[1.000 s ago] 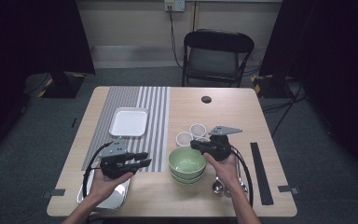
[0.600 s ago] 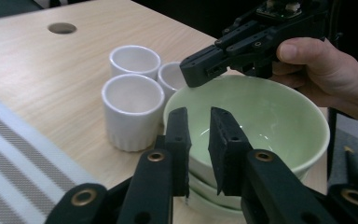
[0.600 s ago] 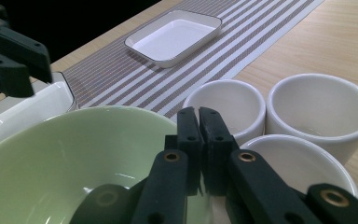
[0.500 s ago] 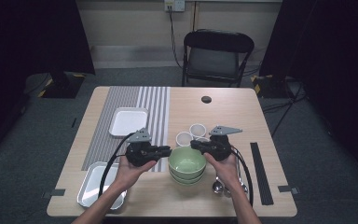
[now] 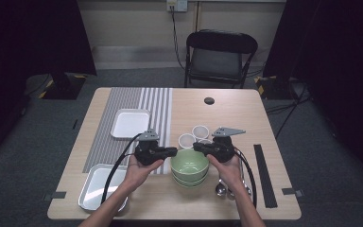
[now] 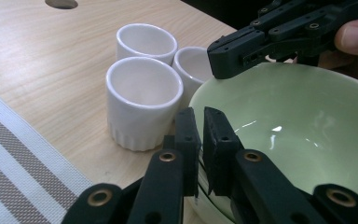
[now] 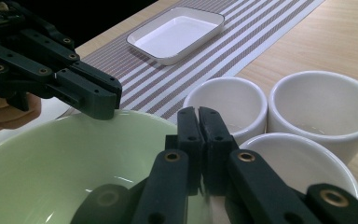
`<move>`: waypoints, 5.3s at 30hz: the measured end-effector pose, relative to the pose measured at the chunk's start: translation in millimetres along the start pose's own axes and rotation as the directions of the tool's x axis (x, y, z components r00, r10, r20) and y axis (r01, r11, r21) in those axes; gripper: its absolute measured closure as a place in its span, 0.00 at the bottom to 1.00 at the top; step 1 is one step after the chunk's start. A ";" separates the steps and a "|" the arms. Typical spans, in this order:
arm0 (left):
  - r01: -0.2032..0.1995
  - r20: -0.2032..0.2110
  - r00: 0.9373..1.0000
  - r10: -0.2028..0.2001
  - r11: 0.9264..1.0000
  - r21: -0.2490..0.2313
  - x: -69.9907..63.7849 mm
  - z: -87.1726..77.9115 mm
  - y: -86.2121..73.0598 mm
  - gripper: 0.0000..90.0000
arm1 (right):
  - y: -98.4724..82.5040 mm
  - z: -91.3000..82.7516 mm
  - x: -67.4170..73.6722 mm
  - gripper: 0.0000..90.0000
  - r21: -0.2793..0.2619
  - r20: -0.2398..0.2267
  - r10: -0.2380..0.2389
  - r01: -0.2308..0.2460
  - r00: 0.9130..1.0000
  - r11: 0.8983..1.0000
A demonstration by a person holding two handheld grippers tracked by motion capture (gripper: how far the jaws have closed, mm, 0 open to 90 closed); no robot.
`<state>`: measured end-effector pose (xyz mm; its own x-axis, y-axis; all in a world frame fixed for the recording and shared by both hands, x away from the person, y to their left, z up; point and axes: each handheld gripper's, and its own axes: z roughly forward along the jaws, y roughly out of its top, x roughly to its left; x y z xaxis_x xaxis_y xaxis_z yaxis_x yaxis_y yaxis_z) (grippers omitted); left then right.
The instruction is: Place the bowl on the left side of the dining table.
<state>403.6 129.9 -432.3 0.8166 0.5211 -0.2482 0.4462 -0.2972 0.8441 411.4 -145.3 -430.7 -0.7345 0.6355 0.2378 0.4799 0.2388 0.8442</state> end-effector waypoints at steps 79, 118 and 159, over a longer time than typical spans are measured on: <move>-0.135 0.392 0.913 0.115 0.991 0.022 -57.6 15.7 15.8 0.93 | -2.8 -2.9 -9.0 1.00 -0.001 -0.012 0.008 -0.008 1.000 1.000; -0.227 0.317 0.932 0.177 0.965 0.132 -67.9 21.1 16.0 0.76 | -5.9 -2.8 -5.5 0.96 0.010 -0.037 -0.002 0.002 0.999 1.000; -0.192 0.344 0.928 0.145 0.976 0.106 -66.3 21.3 21.0 0.92 | -4.7 -15.9 -11.7 0.45 -0.045 0.073 0.061 -0.058 0.995 0.997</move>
<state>366.7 72.0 -408.2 0.9482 0.1652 -0.2714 0.3176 -0.4751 0.8206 410.1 -165.6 -429.8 -0.6666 0.7011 0.2531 0.4997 0.1683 0.8497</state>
